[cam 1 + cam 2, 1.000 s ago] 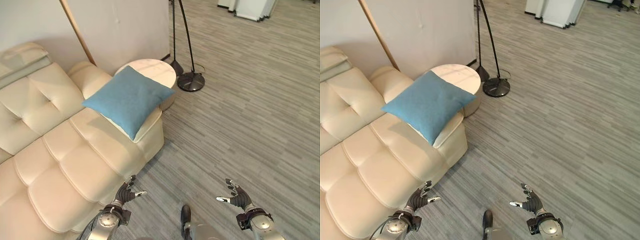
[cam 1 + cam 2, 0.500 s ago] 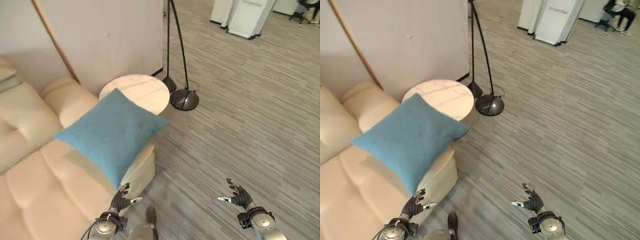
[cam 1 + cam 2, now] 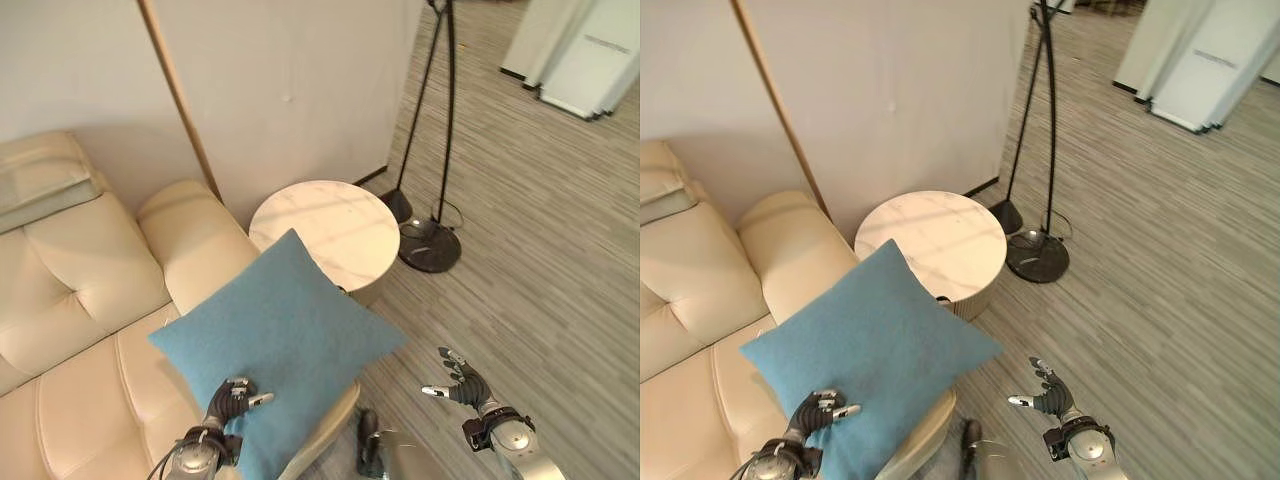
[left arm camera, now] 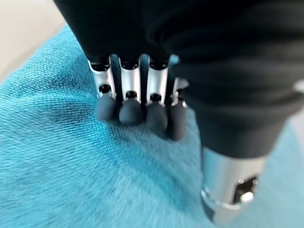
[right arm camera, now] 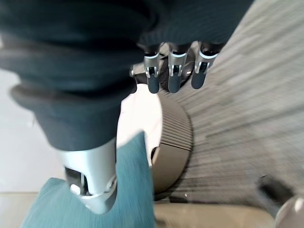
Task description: Pick up all the scattered cushions and arrange them neatly on the sofa.
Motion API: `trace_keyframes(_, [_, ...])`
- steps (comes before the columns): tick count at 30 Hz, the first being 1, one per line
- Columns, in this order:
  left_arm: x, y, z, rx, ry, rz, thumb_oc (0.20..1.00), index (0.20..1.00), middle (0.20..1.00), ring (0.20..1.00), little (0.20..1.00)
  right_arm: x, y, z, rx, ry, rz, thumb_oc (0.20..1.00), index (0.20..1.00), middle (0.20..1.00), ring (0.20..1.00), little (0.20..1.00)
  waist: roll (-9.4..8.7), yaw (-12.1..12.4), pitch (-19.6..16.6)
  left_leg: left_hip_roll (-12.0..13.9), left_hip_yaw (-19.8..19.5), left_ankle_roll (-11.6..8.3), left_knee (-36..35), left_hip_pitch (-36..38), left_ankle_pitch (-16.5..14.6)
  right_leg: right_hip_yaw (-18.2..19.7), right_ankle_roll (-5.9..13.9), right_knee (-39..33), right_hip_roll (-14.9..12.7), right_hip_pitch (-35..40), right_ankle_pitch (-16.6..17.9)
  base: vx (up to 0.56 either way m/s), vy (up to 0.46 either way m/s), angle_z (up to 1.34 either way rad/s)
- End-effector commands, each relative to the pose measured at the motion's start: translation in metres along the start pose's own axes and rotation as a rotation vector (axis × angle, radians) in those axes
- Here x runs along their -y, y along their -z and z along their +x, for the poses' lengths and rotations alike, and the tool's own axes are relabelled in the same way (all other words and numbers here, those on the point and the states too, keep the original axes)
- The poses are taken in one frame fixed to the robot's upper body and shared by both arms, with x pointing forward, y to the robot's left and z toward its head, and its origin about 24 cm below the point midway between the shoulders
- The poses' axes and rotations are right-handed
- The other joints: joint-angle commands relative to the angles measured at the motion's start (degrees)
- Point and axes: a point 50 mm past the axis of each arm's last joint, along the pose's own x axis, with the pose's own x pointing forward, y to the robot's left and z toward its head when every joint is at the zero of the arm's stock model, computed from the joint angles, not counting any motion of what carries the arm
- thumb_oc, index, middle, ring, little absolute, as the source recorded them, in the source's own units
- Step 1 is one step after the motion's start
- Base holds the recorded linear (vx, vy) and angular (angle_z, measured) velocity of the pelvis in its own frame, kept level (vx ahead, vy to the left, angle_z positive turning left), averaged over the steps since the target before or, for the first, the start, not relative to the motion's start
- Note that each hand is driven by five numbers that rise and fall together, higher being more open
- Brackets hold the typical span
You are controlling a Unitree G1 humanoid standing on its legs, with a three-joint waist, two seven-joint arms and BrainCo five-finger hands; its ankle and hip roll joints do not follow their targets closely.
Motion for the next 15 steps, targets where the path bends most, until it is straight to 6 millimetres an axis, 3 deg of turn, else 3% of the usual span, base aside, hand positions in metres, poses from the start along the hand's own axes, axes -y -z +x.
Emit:
trace_keyframes(1, [-0.017, -0.035, 0.015, 0.132, -0.042, -0.005, 1.0, 1.0, 1.0, 1.0, 1.0, 0.017, -0.046, 0.016, 0.189, 0.057, -0.011, 1.0, 1.0, 1.0, 1.0, 1.0, 2.01, 1.29, 3.96, 5.71, -0.86, 2.34, -0.88, -13.68, 5.16, -0.35, 12.58, 1.18, -2.15, 9.46, -10.36, 0.04, -0.065, 0.84])
trace_keyframes(7, [-0.028, -0.028, 0.012, 0.107, -0.095, -0.021, 1.0, 1.0, 1.0, 1.0, 1.0, 0.016, -0.067, 0.017, 0.279, 0.029, -0.043, 1.0, 1.0, 1.0, 1.0, 1.0, 1.84, 2.95, 1.6, 5.56, -3.94, 1.12, -3.0, -12.71, 5.63, -3.78, 11.23, -4.76, -2.26, 15.0, -10.41, 0.12, -0.106, 0.53])
trace_keyframes(15, [-0.045, -0.033, 0.013, 0.119, -0.173, -0.03, 1.0, 1.0, 1.0, 1.0, 1.0, 0.012, -0.095, 0.022, 0.376, -0.022, -0.128, 1.0, 1.0, 1.0, 1.0, 1.0, 1.34, 5.44, 1.63, 5.49, -8.46, -0.37, -4.21, -12.72, 6.71, -8.69, 9.84, -7.24, -2.16, 17.98, -11.86, 0.05, -0.079, 0.34])
